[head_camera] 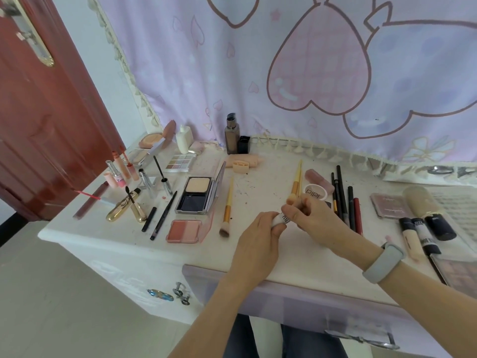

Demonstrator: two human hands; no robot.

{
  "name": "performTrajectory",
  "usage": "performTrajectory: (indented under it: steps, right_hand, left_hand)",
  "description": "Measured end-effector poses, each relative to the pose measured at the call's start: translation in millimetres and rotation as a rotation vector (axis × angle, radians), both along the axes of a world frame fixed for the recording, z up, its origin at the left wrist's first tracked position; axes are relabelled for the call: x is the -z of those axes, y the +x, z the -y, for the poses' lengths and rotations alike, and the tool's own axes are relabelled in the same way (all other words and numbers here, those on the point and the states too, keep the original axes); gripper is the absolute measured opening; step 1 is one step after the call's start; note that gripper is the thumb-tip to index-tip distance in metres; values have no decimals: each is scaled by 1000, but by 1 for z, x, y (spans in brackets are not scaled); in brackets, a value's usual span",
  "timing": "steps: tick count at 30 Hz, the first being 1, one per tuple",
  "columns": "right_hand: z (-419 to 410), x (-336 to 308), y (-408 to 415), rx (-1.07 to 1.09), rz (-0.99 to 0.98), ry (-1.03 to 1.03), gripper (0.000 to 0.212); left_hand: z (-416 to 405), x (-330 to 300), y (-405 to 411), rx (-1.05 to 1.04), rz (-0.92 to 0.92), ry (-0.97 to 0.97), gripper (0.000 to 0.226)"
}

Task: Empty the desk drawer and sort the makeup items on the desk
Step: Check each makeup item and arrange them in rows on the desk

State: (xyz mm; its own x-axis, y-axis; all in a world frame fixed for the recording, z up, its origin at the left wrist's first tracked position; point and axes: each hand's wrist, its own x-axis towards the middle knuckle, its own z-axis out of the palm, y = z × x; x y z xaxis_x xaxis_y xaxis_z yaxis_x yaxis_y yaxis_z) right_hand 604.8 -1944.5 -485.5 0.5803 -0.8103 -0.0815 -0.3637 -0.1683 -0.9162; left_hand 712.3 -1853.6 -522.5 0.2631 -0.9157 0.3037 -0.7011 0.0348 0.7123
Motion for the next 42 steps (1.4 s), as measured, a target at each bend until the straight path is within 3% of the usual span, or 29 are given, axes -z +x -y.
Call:
performTrajectory:
  steps: [3, 14, 24, 33, 36, 40, 42]
  right_hand:
    - [-3, -2, -3, -57, -46, -129, 18]
    - [-8, 0, -7, -96, -73, -273, 18]
    - [-29, 3, -6, -12, 40, -383, 22]
    - [-34, 1, -3, 172, 71, -252, 19]
    - [-40, 5, 0, 160, 114, -274, 14]
    - [-45, 6, 0, 56, 115, -423, 15]
    - [-43, 4, -2, -11, 100, -465, 16]
  left_hand:
    - [1, 0, 2, 35, -3, 46, 30]
    - [1, 1, 9, 116, -18, 64, 31]
    - [-2, 2, 17, 220, -312, 101, 25]
    - [-7, 2, 6, 193, 58, 24, 39]
    - [-9, 3, 9, 217, -92, 23, 48]
    - [-13, -7, 11, 243, -424, 70, 35]
    - [-13, -10, 10, 233, -463, 78, 36]
